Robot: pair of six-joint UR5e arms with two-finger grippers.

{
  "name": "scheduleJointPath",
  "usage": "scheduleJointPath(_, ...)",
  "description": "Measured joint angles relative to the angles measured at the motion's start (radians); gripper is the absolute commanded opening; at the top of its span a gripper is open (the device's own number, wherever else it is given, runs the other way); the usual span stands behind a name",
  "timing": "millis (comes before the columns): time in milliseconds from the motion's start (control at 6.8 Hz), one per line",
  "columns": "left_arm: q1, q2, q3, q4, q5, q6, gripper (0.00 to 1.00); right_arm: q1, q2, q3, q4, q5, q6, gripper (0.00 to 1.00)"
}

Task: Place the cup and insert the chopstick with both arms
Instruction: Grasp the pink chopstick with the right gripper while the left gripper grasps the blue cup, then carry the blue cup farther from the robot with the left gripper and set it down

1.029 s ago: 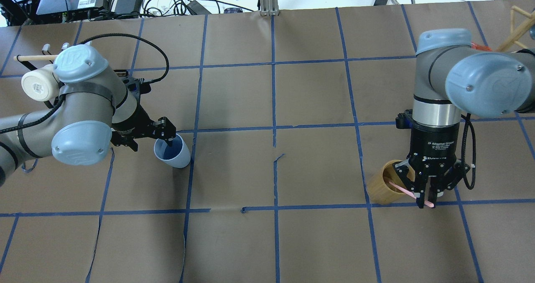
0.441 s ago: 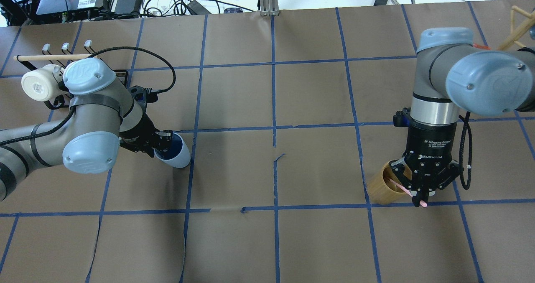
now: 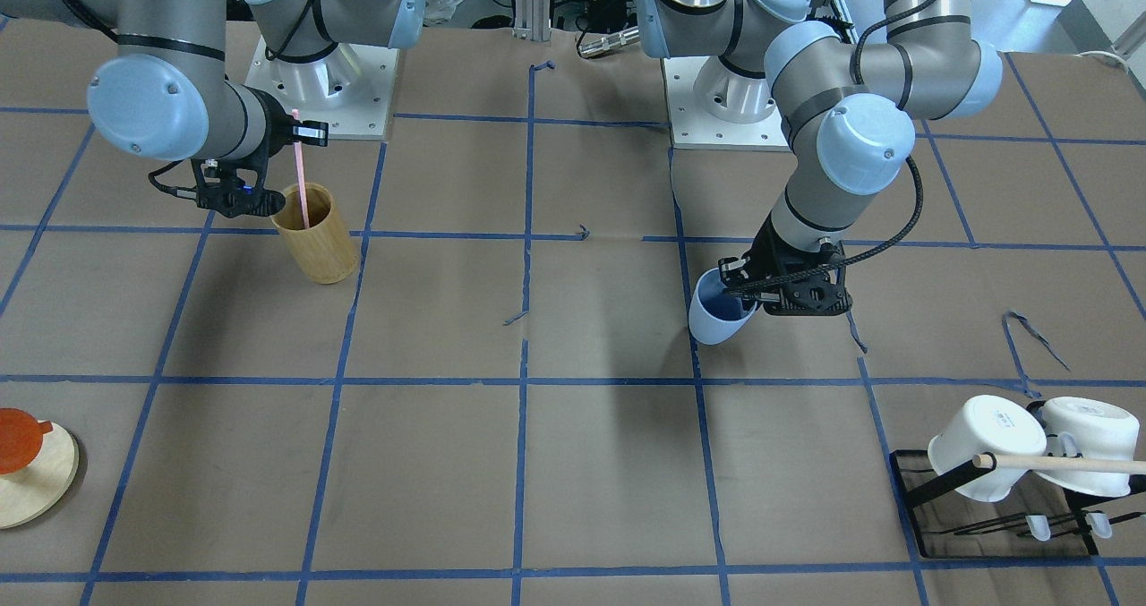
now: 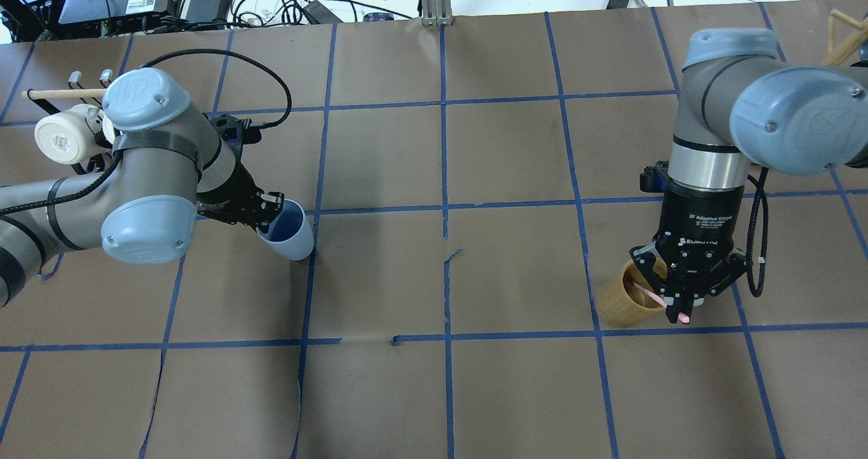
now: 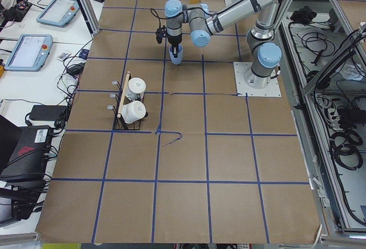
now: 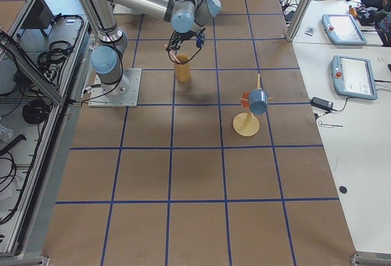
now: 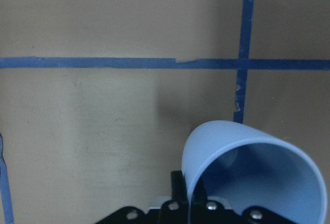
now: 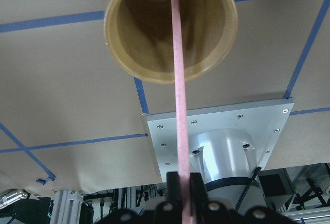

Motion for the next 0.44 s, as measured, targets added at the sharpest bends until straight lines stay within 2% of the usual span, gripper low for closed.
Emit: scheduleJointPath(441,-0.188,-0.011,0.091,-0.028,0.0,-0.225,0.0,-0.001,0.006,-0.117,0.057,0.036,0.014,0.15)
